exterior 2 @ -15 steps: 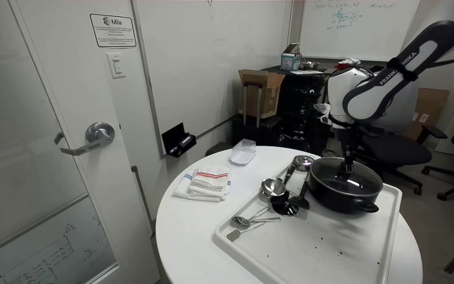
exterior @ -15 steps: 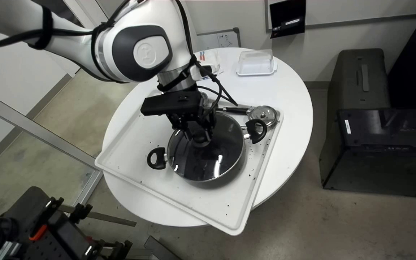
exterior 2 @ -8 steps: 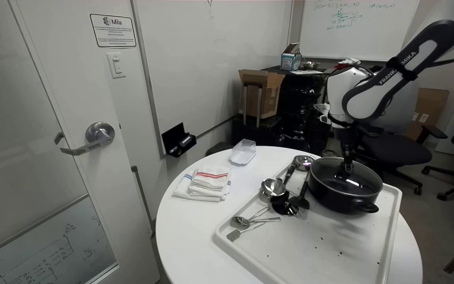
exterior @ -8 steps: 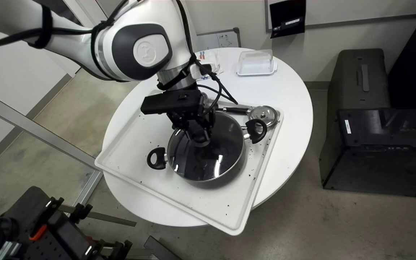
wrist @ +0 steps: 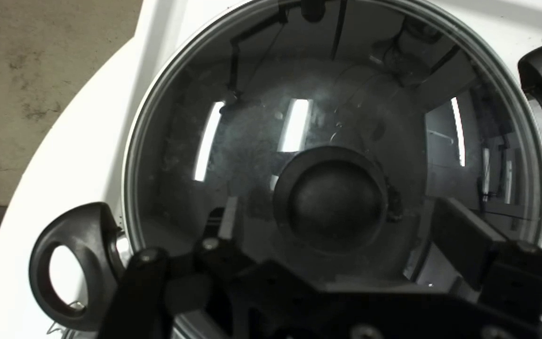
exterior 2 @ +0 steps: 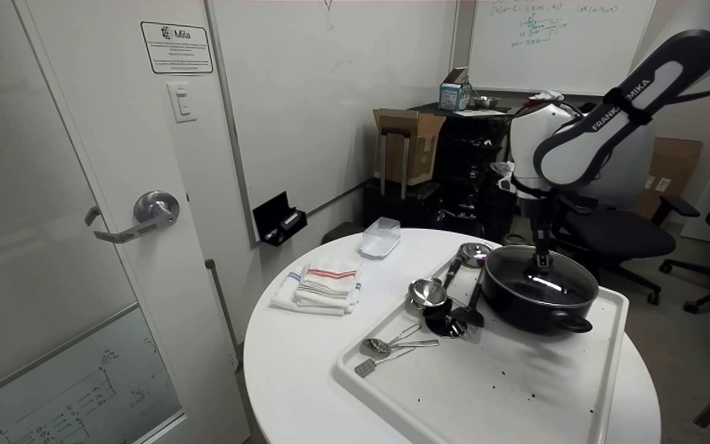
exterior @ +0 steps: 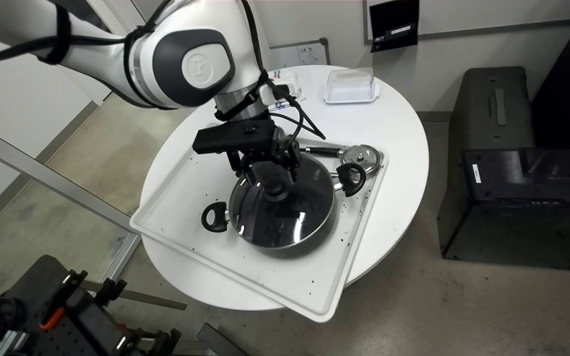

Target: Put the lid on the pot

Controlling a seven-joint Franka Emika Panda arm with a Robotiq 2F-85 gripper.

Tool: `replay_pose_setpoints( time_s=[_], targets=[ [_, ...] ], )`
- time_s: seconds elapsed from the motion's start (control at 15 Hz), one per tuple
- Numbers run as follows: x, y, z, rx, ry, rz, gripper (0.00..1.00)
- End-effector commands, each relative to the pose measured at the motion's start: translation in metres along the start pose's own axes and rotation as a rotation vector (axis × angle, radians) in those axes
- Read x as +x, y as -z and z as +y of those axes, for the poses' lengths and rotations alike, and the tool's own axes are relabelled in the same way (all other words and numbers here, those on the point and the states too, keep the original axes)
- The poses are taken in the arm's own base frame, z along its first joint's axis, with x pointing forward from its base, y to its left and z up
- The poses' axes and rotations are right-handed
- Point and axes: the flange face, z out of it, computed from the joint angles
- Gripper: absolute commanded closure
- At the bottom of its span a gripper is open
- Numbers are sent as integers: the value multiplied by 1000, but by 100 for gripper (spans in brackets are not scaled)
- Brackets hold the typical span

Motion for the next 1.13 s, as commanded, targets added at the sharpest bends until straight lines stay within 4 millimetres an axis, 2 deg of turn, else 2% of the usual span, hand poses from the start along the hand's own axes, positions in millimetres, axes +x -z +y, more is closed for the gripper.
replay_pose_setpoints(
  time_s=[0.0,0.2,0.6,1.07],
  targets=[
    [-1,15,-2,-1,3,2,0],
    [-5,30,-6,-5,12,20,0],
    [-17,74,-17,-21,32,73,0],
    [-37,104,-38,-25,49,109,0]
  ],
)
